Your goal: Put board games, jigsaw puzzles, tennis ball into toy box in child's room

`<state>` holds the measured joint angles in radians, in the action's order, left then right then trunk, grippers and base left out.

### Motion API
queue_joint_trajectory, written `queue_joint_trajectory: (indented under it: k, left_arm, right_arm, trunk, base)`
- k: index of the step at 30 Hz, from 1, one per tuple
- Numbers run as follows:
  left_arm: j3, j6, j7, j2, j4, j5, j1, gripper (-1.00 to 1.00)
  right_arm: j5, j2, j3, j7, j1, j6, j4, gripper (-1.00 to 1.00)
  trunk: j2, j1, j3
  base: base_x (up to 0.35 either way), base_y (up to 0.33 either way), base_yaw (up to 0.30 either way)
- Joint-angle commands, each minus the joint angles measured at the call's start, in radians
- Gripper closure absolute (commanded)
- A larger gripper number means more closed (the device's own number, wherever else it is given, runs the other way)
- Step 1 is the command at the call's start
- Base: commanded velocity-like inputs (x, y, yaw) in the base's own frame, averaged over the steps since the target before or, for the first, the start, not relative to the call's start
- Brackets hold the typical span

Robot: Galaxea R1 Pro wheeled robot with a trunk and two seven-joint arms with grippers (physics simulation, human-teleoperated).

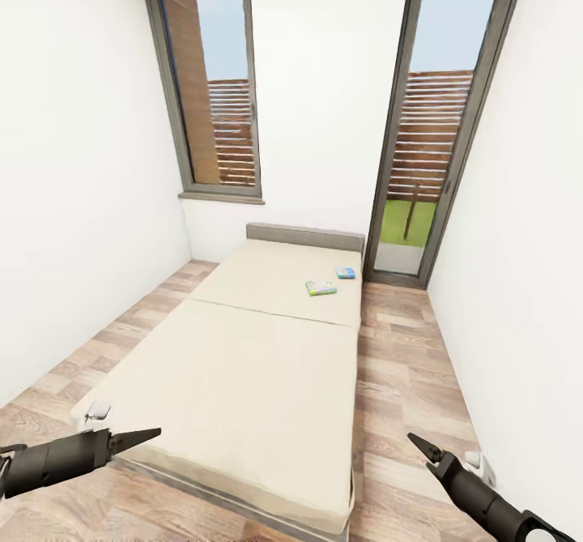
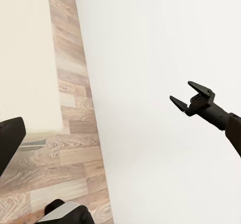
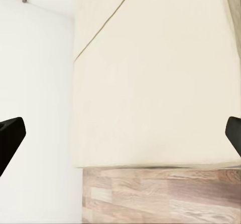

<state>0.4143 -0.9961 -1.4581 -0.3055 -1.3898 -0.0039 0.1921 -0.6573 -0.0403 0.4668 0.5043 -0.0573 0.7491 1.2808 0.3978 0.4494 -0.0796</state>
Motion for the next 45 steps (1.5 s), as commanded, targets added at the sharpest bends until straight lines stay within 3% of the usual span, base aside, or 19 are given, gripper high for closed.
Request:
queue_joint_trajectory:
  k: [1,17,45]
  left_arm:
    - [0.000,-0.010,-0.004,0.000,0.000,-0.001,0.001,-1.00]
    - [-0.032,-0.010,-0.001,0.000,0.000,-0.003,0.001,-1.00]
    - [-0.035,-0.010,-0.001,0.000,0.000,-0.003,0.001,-1.00]
  right_arm:
    - [-0.002,0.000,0.002,0.002,-0.001,0.007,0.000,-1.00]
    - [-0.001,0.000,-0.011,0.001,-0.001,0.007,0.000,-1.00]
    - [-0.001,0.000,-0.013,0.000,-0.001,0.006,-0.001,-1.00]
  trunk:
    - [0.002,0.001,-0.002]
    - [0.002,0.001,-0.002]
    - [0.002,0.001,-0.002]
  base:
    - [0.004,-0.018,0.290]
    - [0.001,-0.143,0.290]
    - [0.000,-0.040,0.290]
